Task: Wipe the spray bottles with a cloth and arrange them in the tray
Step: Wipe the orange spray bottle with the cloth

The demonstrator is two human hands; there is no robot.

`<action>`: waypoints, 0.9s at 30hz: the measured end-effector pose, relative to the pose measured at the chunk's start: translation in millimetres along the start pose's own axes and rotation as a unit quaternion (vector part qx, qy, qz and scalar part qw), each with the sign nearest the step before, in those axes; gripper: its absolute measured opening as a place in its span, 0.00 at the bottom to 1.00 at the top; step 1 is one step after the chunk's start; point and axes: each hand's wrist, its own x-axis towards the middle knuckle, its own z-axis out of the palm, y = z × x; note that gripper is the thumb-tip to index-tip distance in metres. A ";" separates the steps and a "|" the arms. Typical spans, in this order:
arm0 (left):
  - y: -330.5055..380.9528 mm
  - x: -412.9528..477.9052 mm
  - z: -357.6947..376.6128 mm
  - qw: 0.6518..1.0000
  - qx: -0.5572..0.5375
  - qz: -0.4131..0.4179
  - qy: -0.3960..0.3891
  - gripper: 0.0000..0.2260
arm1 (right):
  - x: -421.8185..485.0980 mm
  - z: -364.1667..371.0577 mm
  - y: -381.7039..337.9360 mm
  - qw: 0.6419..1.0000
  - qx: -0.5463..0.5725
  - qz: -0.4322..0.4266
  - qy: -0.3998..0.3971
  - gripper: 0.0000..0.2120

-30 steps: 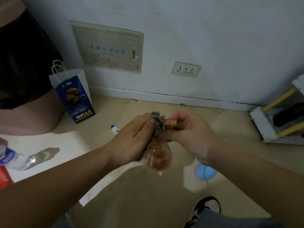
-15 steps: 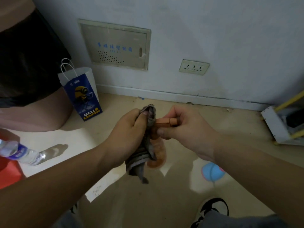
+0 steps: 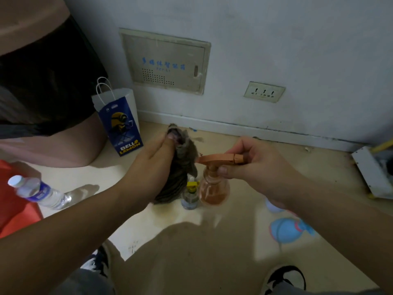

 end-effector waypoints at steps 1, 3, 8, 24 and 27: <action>4.0 -2.8 3.5 0.999 0.010 0.030 -0.010 0.15 | 0.9 3.0 -0.6 1.000 0.003 0.000 -0.001 0.12; 6.9 -5.4 9.1 0.998 0.022 0.060 -0.006 0.14 | 3.5 9.1 -2.9 1.000 0.018 0.005 0.006 0.11; 0.1 6.2 -4.2 0.995 -0.021 -0.027 0.092 0.16 | 8.8 22.3 -16.4 0.995 -0.089 0.038 -0.017 0.07; -44.6 -11.5 -22.3 0.972 0.196 0.132 -0.001 0.17 | 41.1 72.0 -46.7 0.994 -0.107 0.005 -0.015 0.13; -55.7 -2.8 -30.7 0.983 0.173 0.066 0.012 0.14 | 36.9 69.4 -52.3 0.996 -0.084 -0.001 -0.018 0.12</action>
